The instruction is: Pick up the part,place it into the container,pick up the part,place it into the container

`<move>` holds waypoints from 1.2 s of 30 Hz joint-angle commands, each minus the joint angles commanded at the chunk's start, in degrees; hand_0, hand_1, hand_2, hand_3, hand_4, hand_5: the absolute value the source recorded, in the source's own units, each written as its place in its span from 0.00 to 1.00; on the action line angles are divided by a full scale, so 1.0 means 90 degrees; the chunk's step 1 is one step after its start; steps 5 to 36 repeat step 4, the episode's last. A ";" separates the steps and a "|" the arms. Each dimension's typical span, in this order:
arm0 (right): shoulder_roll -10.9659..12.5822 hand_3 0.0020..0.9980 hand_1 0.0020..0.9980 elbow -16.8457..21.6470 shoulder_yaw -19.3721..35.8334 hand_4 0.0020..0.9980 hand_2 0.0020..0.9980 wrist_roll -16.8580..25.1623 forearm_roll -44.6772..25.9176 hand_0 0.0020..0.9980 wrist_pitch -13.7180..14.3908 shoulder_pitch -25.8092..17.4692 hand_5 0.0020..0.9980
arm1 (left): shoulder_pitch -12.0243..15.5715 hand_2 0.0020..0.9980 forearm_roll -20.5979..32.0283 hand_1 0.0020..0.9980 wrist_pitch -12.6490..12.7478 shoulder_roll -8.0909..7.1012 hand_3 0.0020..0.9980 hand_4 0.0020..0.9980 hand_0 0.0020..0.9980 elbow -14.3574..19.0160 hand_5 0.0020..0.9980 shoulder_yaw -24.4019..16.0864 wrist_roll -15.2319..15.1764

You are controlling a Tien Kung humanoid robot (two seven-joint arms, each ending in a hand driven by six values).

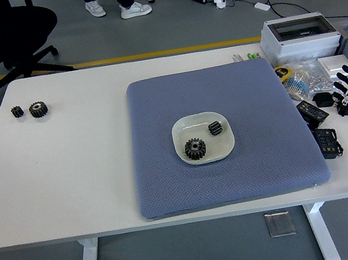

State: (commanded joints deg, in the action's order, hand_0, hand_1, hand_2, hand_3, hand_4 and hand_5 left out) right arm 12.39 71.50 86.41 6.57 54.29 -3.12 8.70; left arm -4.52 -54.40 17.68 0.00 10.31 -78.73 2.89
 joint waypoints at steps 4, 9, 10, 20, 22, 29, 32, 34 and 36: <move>-0.0003 1.00 1.00 -0.0002 -0.0019 1.00 1.00 -0.0006 -0.0018 1.00 -0.0020 0.0004 1.00 | -0.0009 0.71 0.0001 0.63 -0.0003 0.0000 0.59 0.69 0.66 0.0000 0.62 -0.0013 -0.0010; -0.0003 1.00 1.00 -0.0002 -0.0019 1.00 1.00 -0.0006 -0.0018 1.00 -0.0020 0.0004 1.00 | -0.0009 0.71 0.0001 0.63 -0.0003 0.0000 0.59 0.69 0.66 0.0000 0.62 -0.0013 -0.0010; -0.0003 1.00 1.00 -0.0002 -0.0019 1.00 1.00 -0.0006 -0.0018 1.00 -0.0020 0.0004 1.00 | -0.0009 0.71 0.0001 0.63 -0.0003 0.0000 0.59 0.69 0.66 0.0000 0.62 -0.0013 -0.0010; -0.0003 1.00 1.00 -0.0002 -0.0019 1.00 1.00 -0.0006 -0.0018 1.00 -0.0020 0.0004 1.00 | -0.0009 0.71 0.0001 0.63 -0.0003 0.0000 0.59 0.69 0.66 0.0000 0.62 -0.0013 -0.0010; -0.0003 1.00 1.00 -0.0002 -0.0019 1.00 1.00 -0.0006 -0.0018 1.00 -0.0020 0.0004 1.00 | -0.0009 0.71 0.0001 0.63 -0.0003 0.0000 0.59 0.69 0.66 0.0000 0.62 -0.0013 -0.0010; -0.0003 1.00 1.00 -0.0002 -0.0019 1.00 1.00 -0.0006 -0.0018 1.00 -0.0020 0.0004 1.00 | -0.0009 0.71 0.0001 0.63 -0.0003 0.0000 0.59 0.69 0.66 0.0000 0.62 -0.0013 -0.0010; -0.0003 1.00 1.00 -0.0002 -0.0019 1.00 1.00 -0.0006 -0.0018 1.00 -0.0020 0.0004 1.00 | -0.0009 0.71 0.0001 0.63 -0.0003 0.0000 0.59 0.69 0.66 0.0000 0.62 -0.0013 -0.0010; -0.0003 1.00 1.00 -0.0002 -0.0019 1.00 1.00 -0.0006 -0.0018 1.00 -0.0020 0.0004 1.00 | -0.0009 0.71 0.0001 0.63 -0.0003 0.0000 0.59 0.69 0.66 0.0000 0.62 -0.0013 -0.0010; -0.0003 1.00 1.00 -0.0002 -0.0019 1.00 1.00 -0.0006 -0.0018 1.00 -0.0020 0.0004 1.00 | -0.0009 0.71 0.0001 0.63 -0.0003 0.0000 0.59 0.69 0.66 0.0000 0.62 -0.0013 -0.0010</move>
